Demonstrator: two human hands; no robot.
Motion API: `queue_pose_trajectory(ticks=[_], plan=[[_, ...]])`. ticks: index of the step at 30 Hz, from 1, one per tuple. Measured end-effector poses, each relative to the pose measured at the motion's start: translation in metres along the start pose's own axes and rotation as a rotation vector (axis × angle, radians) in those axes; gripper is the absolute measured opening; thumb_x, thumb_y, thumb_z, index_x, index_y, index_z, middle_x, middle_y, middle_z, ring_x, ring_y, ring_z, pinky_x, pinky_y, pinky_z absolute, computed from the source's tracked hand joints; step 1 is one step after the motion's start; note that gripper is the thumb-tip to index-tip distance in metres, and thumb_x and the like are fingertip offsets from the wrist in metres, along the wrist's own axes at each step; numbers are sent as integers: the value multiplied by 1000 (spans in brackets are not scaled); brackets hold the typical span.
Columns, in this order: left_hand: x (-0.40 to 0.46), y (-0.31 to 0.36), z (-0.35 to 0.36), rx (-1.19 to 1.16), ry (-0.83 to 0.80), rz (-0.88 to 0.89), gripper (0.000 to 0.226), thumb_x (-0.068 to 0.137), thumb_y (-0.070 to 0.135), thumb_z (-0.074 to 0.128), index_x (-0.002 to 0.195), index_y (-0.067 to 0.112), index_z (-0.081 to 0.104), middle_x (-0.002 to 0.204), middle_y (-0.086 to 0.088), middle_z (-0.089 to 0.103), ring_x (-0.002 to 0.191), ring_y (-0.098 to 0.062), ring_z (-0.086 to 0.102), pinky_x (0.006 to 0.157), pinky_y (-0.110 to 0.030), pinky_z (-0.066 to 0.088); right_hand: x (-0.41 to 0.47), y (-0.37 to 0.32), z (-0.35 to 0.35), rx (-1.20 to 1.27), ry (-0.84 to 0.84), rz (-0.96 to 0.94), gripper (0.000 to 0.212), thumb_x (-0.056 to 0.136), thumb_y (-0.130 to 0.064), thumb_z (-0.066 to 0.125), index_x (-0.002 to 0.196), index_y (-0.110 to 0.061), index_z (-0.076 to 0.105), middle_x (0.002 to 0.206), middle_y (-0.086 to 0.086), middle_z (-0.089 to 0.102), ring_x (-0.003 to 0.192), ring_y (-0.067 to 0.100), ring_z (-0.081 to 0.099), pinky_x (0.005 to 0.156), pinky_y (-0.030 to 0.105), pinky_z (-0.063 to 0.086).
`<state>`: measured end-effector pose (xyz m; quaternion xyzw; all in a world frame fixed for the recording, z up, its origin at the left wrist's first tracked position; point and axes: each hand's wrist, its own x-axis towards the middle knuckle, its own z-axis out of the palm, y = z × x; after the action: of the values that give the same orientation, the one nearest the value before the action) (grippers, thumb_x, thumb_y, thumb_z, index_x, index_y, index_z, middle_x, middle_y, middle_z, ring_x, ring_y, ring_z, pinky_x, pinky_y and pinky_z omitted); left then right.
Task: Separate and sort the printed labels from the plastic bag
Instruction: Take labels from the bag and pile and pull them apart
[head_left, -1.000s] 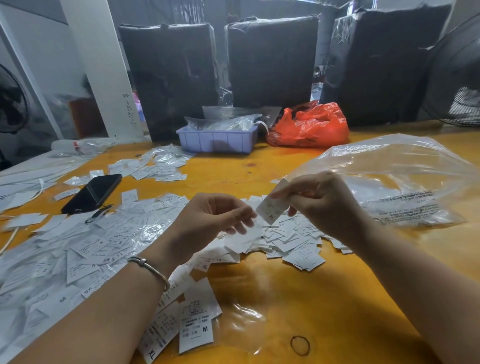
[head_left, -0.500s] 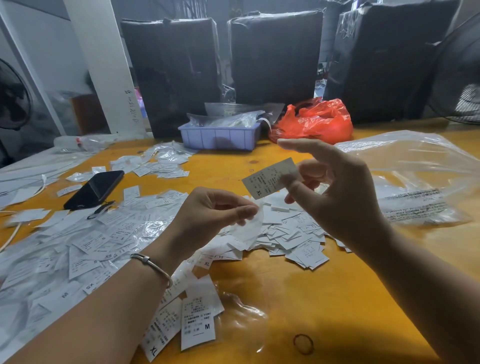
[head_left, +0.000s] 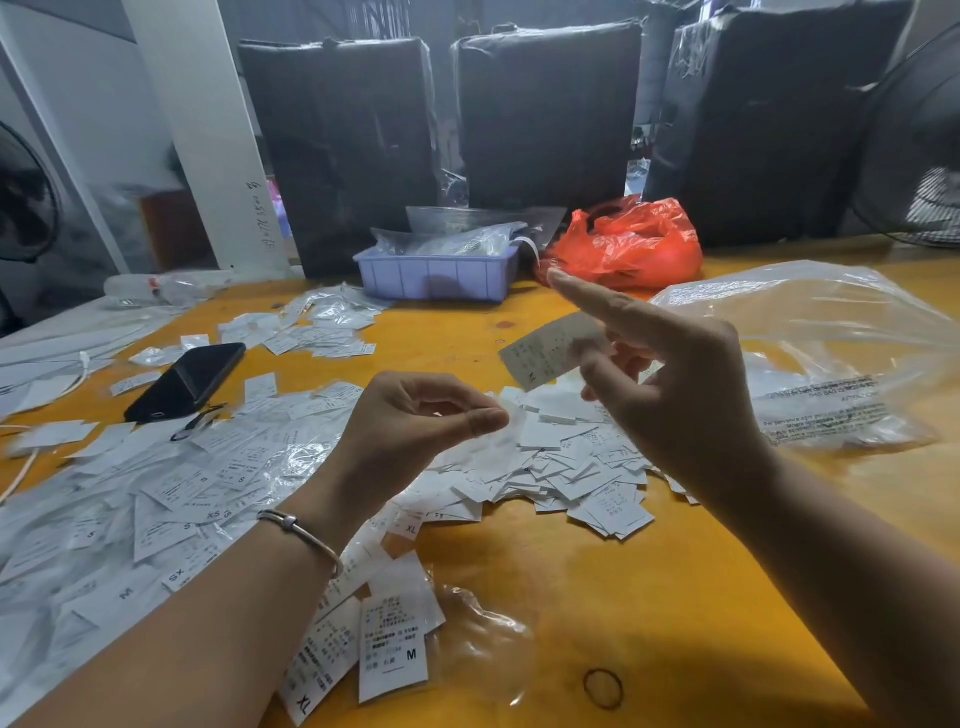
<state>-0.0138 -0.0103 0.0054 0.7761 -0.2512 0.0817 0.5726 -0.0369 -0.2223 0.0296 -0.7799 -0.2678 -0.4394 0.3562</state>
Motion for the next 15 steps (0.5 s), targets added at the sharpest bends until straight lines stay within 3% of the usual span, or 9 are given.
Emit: queue_pose_trajectory(ticks=[3, 7, 9, 12, 15], plan=[[0, 2, 0, 13, 33, 31, 27, 67, 31, 78, 81, 8, 77, 82, -6, 73, 82, -24, 68, 75, -37, 58, 1, 8, 0, 1, -31, 60, 27, 84, -8, 55, 101, -14, 74, 79, 4, 72, 62, 23, 66, 48, 39, 53], [0, 4, 1, 4, 33, 41, 28, 66, 36, 76, 83, 14, 78, 80, -9, 70, 81, -28, 64, 70, -41, 54, -3, 7, 9, 143, -452, 164, 13, 81, -22, 72, 87, -12, 76, 80, -7, 70, 65, 8, 64, 55, 16, 48], [0, 4, 1, 11, 10, 36, 30, 67, 36, 75, 86, 12, 78, 79, -8, 70, 76, -24, 63, 66, -34, 52, -6, 6, 15, 117, -525, 131, 19, 77, -31, 75, 82, -13, 76, 77, -9, 69, 62, 4, 62, 54, 14, 47], [-1, 5, 1, 9, -45, 19, 29, 71, 30, 73, 90, 8, 78, 77, -6, 71, 69, -16, 62, 62, -23, 51, -6, 9, 15, 134, -469, 178, 10, 79, -25, 73, 74, -15, 73, 69, -8, 66, 61, 9, 62, 56, 27, 52], [-1, 3, 4, 73, -76, 44, 31, 69, 24, 74, 92, 2, 77, 77, -5, 74, 70, -20, 68, 64, -21, 55, -4, 13, 12, 160, -467, 263, 11, 79, -18, 74, 71, -10, 73, 69, 2, 68, 65, 20, 65, 63, 43, 54]])
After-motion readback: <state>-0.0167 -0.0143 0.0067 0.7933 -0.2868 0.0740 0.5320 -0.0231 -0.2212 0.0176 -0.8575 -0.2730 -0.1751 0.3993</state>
